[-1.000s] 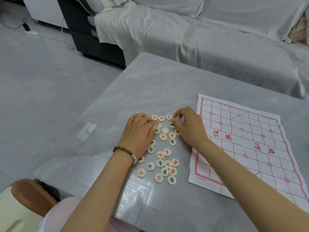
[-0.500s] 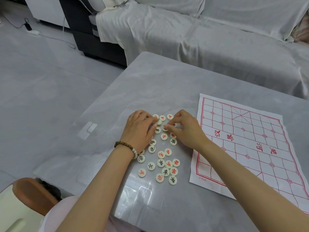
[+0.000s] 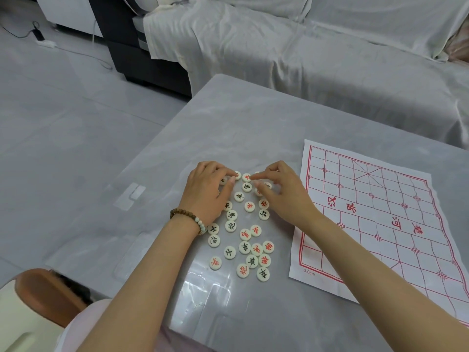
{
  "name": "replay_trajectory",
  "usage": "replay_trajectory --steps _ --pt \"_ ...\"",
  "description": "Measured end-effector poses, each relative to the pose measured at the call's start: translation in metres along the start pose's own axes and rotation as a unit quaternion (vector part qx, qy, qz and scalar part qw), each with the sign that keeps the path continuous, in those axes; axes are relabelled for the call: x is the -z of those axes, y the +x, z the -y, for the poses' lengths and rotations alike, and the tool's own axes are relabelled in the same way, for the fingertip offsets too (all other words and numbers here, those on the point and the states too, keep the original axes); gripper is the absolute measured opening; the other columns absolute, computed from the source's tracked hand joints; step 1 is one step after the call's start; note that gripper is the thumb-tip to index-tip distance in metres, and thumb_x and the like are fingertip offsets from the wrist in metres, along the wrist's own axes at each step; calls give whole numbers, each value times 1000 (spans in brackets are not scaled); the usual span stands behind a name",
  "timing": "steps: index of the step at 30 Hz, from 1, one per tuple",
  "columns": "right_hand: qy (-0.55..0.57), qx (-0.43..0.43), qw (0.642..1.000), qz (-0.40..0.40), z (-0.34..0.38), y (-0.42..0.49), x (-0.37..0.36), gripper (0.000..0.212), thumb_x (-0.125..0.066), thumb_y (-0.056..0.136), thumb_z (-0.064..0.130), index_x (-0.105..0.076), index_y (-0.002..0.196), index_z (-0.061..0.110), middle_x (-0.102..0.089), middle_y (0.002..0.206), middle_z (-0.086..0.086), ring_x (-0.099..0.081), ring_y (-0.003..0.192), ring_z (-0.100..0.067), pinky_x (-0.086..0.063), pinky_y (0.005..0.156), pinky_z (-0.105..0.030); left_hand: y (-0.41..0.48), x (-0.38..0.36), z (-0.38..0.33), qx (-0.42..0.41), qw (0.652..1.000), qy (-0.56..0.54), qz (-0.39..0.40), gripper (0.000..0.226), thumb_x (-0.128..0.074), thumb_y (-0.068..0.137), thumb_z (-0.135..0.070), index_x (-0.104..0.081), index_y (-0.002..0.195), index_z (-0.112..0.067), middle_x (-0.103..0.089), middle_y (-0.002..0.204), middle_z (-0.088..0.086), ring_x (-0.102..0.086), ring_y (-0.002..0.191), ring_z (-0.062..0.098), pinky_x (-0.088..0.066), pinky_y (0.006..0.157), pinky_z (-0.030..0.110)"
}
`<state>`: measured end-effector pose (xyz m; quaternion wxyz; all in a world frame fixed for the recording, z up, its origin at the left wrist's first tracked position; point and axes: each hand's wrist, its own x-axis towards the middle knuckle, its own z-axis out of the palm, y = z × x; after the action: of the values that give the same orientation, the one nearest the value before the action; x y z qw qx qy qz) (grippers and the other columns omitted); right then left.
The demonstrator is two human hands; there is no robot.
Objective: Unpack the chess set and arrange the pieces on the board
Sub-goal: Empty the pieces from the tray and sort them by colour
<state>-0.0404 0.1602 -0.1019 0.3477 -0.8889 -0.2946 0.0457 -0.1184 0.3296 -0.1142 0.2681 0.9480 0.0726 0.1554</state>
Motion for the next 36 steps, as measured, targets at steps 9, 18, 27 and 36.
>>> replay_trajectory --steps 9,18,27,36 --pt "-78 55 994 44 -2 -25 10 44 -27 100 38 -54 131 23 -46 142 11 -27 138 -7 -10 115 -28 -26 11 2 19 995 9 101 49 -20 99 -42 -33 142 -23 -29 150 -7 -16 140 11 -9 116 30" --pt "-231 47 968 85 -1 -15 8 60 -4 94 49 -40 140 34 -12 156 12 9 144 -9 21 111 -30 -18 2 -17 -22 985 92 147 52 -4 98 -42 -22 146 -30 -19 153 -14 4 143 9 10 116 34" --pt "-35 12 998 42 2 -26 26 45 -21 101 38 -47 136 27 -40 145 12 -27 132 7 -2 112 -16 9 1 -30 -8 971 105 213 53 -2 98 -43 -19 146 -29 -15 155 -11 5 143 11 11 116 38" --pt "-81 30 981 173 -1 -60 26 53 -16 98 46 -35 143 28 -28 151 15 -15 140 4 1 116 -21 -16 0 -29 -91 954 174 228 49 -7 100 -38 -5 148 -29 1 156 -13 12 142 7 14 114 35"
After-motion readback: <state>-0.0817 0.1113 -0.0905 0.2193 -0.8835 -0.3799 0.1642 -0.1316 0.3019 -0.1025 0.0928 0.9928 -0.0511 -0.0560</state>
